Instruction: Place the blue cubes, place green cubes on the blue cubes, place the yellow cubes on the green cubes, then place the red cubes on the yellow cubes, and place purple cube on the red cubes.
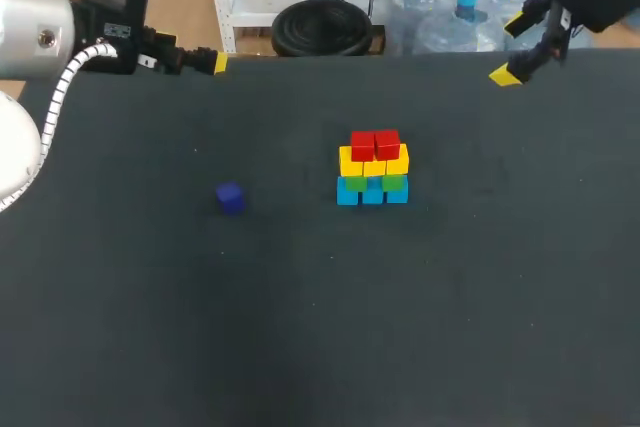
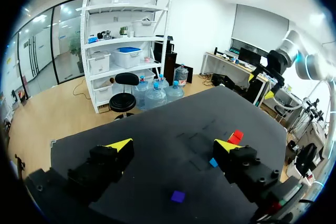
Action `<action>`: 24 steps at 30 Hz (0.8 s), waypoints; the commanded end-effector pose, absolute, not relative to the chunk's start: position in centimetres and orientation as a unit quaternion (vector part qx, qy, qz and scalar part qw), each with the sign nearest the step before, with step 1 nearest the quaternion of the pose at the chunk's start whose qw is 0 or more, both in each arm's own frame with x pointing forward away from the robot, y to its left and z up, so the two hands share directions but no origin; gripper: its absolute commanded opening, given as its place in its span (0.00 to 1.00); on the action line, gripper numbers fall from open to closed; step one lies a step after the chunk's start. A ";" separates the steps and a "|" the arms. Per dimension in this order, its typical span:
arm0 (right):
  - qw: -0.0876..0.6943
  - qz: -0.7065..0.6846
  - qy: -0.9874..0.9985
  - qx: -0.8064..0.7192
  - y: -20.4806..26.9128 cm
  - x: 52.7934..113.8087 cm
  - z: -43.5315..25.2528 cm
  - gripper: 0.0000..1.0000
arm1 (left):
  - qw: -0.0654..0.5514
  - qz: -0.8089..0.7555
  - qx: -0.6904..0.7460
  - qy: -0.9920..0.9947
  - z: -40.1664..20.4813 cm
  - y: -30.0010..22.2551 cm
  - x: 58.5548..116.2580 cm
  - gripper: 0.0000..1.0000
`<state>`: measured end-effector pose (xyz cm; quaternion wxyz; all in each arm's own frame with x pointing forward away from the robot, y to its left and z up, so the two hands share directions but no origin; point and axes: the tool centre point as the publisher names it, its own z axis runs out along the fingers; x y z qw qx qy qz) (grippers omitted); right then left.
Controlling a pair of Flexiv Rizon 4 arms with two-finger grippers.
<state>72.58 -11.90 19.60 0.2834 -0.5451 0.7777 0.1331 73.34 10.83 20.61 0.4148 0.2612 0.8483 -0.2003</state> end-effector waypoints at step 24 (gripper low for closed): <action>0.463 0.088 0.799 -0.374 -10.9 74.6 19.4 1.00 | 0.416 -0.203 0.263 0.846 20.5 11.0 73.4 1.00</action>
